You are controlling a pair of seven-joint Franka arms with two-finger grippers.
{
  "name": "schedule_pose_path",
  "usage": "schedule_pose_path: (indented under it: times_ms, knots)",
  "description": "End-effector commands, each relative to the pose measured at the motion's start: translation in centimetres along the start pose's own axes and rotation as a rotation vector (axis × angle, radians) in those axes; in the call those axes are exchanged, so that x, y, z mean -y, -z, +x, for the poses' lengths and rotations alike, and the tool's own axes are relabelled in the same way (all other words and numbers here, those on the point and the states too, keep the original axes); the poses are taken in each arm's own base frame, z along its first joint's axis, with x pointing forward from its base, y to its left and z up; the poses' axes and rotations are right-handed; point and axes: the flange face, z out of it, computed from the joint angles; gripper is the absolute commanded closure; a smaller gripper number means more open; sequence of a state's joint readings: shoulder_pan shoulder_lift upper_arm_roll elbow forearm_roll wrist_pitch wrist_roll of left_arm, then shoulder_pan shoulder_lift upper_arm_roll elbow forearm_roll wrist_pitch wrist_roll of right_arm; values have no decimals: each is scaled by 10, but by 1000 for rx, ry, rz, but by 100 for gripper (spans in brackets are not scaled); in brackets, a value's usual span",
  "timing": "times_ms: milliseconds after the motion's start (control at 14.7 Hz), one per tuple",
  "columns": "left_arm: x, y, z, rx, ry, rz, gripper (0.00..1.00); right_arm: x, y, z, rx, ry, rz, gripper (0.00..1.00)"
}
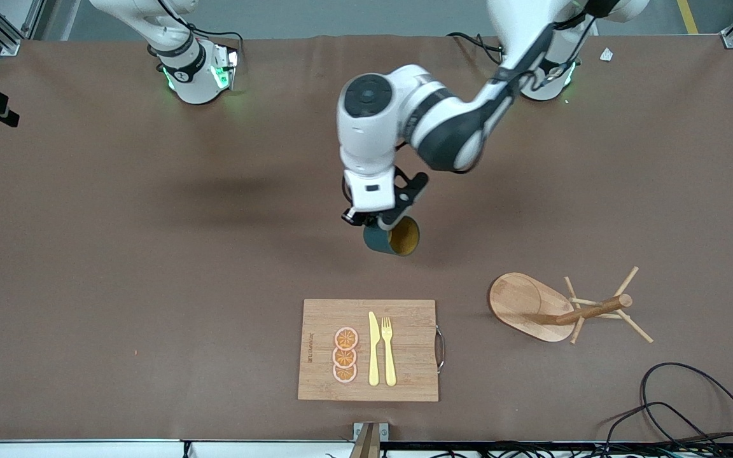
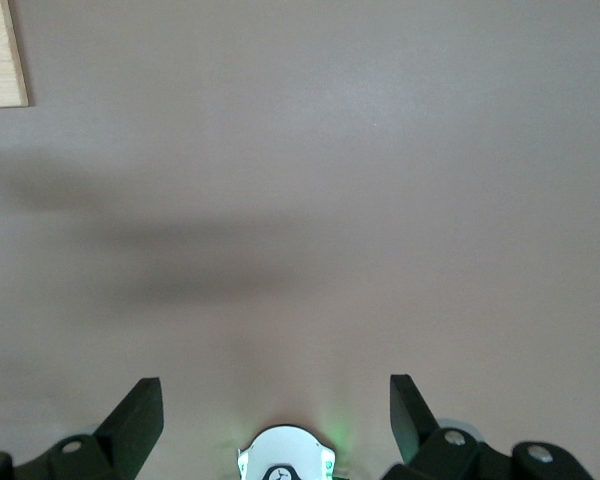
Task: Pass cup and hang on rack
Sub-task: 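Lift the mug with the left gripper and carry it to the rack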
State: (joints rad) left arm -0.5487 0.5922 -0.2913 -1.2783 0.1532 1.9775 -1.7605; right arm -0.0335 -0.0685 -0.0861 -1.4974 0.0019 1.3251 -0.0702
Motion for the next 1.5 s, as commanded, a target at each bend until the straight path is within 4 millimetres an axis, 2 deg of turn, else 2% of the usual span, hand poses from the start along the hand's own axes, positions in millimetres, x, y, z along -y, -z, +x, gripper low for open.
schedule_pose_path:
  times_ms: [0,272,477,545,681,885,1294,1430]
  knots:
    - [1,24,33,143,32,-37,100,-2,-5,-5,-9,7,21,0]
    - [0,40,89,394,73,-78,100,-4,-8,-3,-17,3,42,0]
    - [8,31,129,533,24,-112,100,-5,-9,-2,-21,4,40,0]
    - [12,31,150,580,12,-135,100,-5,-8,-2,-24,9,40,0]
    - [26,29,180,689,-36,-156,100,-5,-7,-1,-41,10,34,0]
    - [44,33,223,750,-79,-167,100,-4,-5,1,-52,13,25,0]
    - [91,53,324,875,-148,-259,100,-5,-5,2,-63,17,10,0]
    - [106,61,352,935,-120,-310,100,-4,-5,3,-66,20,5,0]
